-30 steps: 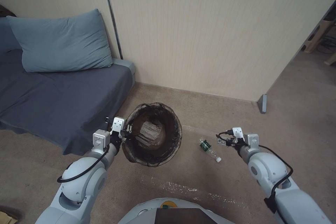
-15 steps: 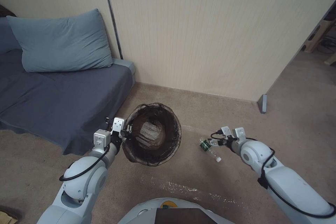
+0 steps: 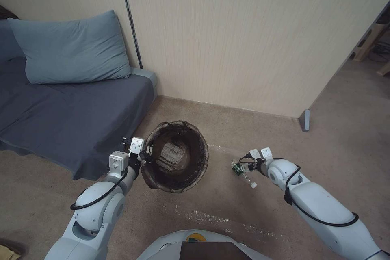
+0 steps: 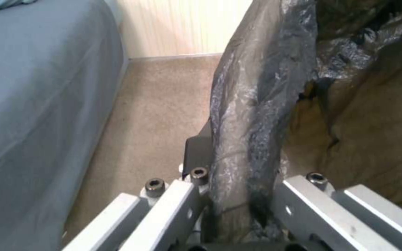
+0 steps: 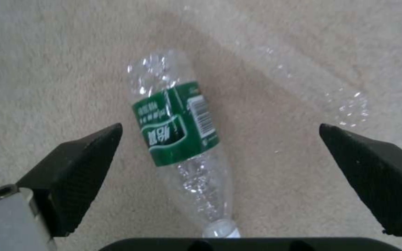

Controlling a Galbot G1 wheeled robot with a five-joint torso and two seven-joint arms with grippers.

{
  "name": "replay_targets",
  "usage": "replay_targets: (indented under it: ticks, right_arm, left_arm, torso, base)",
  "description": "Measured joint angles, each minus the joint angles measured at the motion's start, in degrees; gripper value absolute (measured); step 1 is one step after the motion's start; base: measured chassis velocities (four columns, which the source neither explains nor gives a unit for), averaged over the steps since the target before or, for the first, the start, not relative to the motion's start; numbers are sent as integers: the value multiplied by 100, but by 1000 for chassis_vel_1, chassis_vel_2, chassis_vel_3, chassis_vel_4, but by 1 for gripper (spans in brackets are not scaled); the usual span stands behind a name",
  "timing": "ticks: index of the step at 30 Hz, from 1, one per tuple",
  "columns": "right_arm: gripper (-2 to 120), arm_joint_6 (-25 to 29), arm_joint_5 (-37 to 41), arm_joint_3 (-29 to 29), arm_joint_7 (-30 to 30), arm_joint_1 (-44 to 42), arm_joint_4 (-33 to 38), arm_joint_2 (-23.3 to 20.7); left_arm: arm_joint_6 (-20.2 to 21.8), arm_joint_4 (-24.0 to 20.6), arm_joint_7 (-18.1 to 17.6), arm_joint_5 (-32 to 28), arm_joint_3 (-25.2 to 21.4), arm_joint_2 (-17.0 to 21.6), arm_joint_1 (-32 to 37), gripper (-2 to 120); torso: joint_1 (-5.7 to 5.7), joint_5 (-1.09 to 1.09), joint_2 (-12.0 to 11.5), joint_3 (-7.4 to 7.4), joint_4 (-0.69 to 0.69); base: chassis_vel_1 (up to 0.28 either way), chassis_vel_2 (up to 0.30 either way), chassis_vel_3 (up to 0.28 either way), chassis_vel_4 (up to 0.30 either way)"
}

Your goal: Pick up the trash bin, then pick up the garbage from the floor and place it into the trash bin.

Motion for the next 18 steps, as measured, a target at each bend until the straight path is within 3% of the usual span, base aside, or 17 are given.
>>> replay_targets:
  ticks: [8,18]
  right_arm:
    - [100,5,-270,-222,-58,131,-448,124]
    - [100,9,-303,-468,-35,250,-490,183]
  left_arm:
    - [-11,23,40,13,18,29,-8,2]
    - [-34,46,63,13,14,43,-18,2]
  torso:
    - [0,0,0,0,0]
    - [0,0,1,0,0]
  base:
    - [0,0,0,0]
    - [0,0,0,0]
